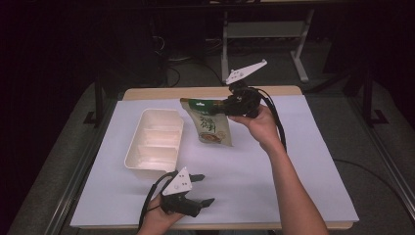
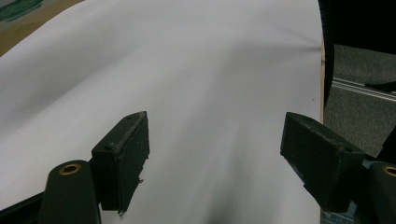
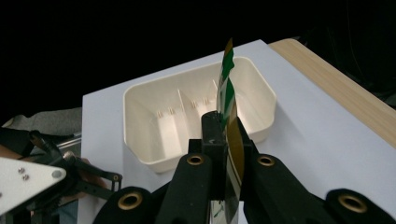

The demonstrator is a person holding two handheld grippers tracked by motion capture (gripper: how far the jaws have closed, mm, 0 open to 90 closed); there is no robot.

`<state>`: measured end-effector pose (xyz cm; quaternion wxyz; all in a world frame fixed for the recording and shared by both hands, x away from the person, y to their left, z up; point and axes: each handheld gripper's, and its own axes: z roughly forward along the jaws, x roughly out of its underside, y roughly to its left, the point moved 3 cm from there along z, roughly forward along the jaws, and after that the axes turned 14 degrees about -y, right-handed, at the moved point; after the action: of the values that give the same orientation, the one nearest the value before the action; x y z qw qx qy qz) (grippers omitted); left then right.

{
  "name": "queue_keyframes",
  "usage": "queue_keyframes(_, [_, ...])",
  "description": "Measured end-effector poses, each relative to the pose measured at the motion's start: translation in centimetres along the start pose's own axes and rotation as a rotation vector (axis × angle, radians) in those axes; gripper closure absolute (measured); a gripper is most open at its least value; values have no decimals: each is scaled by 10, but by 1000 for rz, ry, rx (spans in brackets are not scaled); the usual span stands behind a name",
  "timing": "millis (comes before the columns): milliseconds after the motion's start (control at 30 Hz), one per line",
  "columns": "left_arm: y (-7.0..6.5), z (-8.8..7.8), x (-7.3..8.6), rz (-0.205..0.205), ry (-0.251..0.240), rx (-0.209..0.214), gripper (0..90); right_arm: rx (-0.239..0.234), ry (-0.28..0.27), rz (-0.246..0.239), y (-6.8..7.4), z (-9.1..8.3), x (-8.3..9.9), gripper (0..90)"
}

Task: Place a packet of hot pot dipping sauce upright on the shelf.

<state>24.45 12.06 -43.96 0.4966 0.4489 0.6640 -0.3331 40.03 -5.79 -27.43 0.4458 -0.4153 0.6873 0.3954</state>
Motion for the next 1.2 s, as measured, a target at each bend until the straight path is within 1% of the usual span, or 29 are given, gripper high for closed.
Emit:
queue_keyframes(67, [0, 0, 0, 0, 0, 1, 232, -3, 0, -2, 0, 3, -1, 897])
queue_keyframes(133, [0, 0, 1, 3, -1, -5, 228, -7, 7, -11, 2, 11, -4, 897])
queue_keyframes(167, [2, -1, 2, -6, -4, -10, 227, -9, 7, -14, 3, 13, -5, 897])
queue_keyframes(200, [2, -1, 2, -6, -4, -10, 227, -9, 7, -14, 3, 13, -5, 897])
queue_keyframes(233, [2, -1, 2, -6, -4, -11, 227, -15, 2, -13, 3, 17, -7, 898])
queue_keyframes(267, [3, -1, 3, -10, -4, -11, 227, -17, 2, -12, 4, 19, -8, 898])
queue_keyframes(400, [3, -2, 3, -5, -7, -10, 227, -24, -8, -9, 5, 25, -11, 897])
queue_keyframes(433, [3, -2, 3, -3, -7, -10, 226, -28, -9, -10, 6, 30, -13, 897])
queue_keyframes(467, [3, -2, 3, -3, -7, -10, 226, -28, -9, -10, 6, 30, -13, 897])
queue_keyframes(500, [4, -2, 4, 0, -7, -12, 226, -29, -9, -21, 7, 35, -15, 897])
queue_keyframes(533, [4, -2, 4, 0, -7, -12, 227, -29, -9, -21, 7, 35, -15, 897])
queue_keyframes(567, [5, -2, 5, -8, -9, -16, 227, -33, -14, -25, 8, 40, -19, 897])
queue_keyframes(600, [5, -2, 5, -8, -9, -16, 227, -33, -14, -25, 8, 40, -19, 897])
queue_keyframes(667, [5, -2, 6, -6, -4, -13, 227, -41, -18, -28, 10, 47, -22, 897])
queue_keyframes(700, [5, -2, 6, -4, -3, -12, 227, -50, -22, -35, 12, 54, -26, 897])
queue_keyframes(733, [5, -2, 6, -5, -3, -10, 227, -57, -22, -40, 13, 58, -27, 897])
queue_keyframes(767, [4, -2, 7, -6, -2, -8, 227, -57, -22, -40, 13, 58, -27, 897])
queue_keyframes(833, [4, -1, 7, -5, -4, -4, 227, -68, -15, -46, 15, 68, -32, 897])
queue_keyframes(867, [4, -1, 7, -5, -4, -4, 226, -68, -15, -46, 15, 68, -32, 897])
queue_keyframes(933, [4, 0, 7, -2, -4, -1, 227, -75, -16, -49, 16, 74, -35, 897])
queue_keyframes(967, [3, 0, 8, -5, -2, 4, 226, -83, -19, -49, 15, 80, -36, 897])
queue_keyframes(1000, [3, 0, 8, -5, -2, 4, 224, -83, -19, -49, 15, 80, -36, 897])
queue_keyframes(1033, [3, 1, 8, -4, -3, 7, 222, -86, -19, -44, 15, 85, -38, 897])
queue_keyframes(1067, [3, 1, 8, -4, -3, 7, 222, -86, -19, -44, 15, 85, -38, 897])
queue_keyframes(1133, [2, 1, 8, -2, 1, 9, 222, -88, -19, -40, 15, 93, -39, 897])
queue_keyframes(1200, [2, 1, 8, 1, 1, 10, 222, -88, -17, -44, 15, 96, -40, 897])
